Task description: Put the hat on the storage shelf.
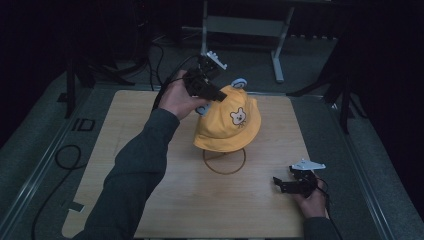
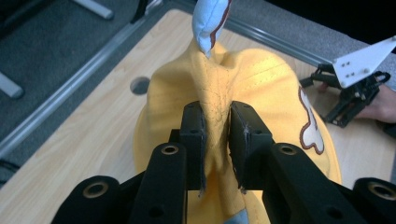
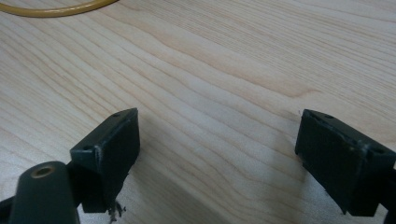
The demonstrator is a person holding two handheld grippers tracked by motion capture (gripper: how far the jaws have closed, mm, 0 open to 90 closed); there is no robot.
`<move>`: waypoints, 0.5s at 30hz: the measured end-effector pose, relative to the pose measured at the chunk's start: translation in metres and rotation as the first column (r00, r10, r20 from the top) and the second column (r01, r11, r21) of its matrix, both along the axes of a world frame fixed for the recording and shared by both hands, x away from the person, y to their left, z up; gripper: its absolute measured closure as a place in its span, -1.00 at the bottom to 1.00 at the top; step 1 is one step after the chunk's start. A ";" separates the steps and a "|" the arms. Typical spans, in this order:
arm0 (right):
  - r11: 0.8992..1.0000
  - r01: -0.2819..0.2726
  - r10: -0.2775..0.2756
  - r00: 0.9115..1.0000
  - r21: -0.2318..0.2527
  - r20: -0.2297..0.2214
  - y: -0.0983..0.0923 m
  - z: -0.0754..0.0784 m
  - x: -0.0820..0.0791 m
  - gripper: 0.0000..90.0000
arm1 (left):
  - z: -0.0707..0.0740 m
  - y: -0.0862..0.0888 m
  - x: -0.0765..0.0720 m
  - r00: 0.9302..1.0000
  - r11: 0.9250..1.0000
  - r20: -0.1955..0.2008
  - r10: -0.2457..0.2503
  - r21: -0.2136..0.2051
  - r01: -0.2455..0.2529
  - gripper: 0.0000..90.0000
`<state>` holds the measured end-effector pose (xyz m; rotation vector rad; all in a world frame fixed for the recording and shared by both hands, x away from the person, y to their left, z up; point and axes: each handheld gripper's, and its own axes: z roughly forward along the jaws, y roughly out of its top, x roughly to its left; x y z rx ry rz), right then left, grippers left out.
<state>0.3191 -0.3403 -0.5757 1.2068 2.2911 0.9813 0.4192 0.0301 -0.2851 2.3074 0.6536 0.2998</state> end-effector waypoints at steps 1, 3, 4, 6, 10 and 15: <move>1.000 0.000 0.000 1.000 0.000 0.000 0.000 0.000 0.000 -0.69 | -0.001 -0.003 0.000 1.000 1.000 0.009 0.002 0.002 -0.002 0.67; 1.000 0.001 -0.001 1.000 0.002 -0.001 0.000 0.000 0.000 -0.69 | -0.005 -0.008 0.000 1.000 1.000 0.020 0.000 0.000 0.000 0.66; 1.000 0.001 -0.001 1.000 0.002 0.000 0.000 0.000 0.000 -0.69 | -0.007 -0.009 -0.001 1.000 1.000 0.024 0.001 -0.002 -0.001 0.65; 1.000 0.002 -0.002 1.000 0.002 -0.001 0.000 0.000 0.000 -0.69 | -0.012 -0.013 -0.004 0.999 1.000 0.038 0.000 0.000 0.000 0.64; 1.000 0.000 0.000 1.000 0.001 0.000 0.000 0.000 0.000 -0.69 | -0.019 -0.015 -0.006 0.999 1.000 0.038 -0.012 -0.005 0.012 0.61; 1.000 0.002 -0.002 1.000 0.002 -0.001 0.000 0.000 0.000 -0.69 | -0.025 -0.019 -0.007 0.999 1.000 0.040 -0.013 0.012 0.013 0.55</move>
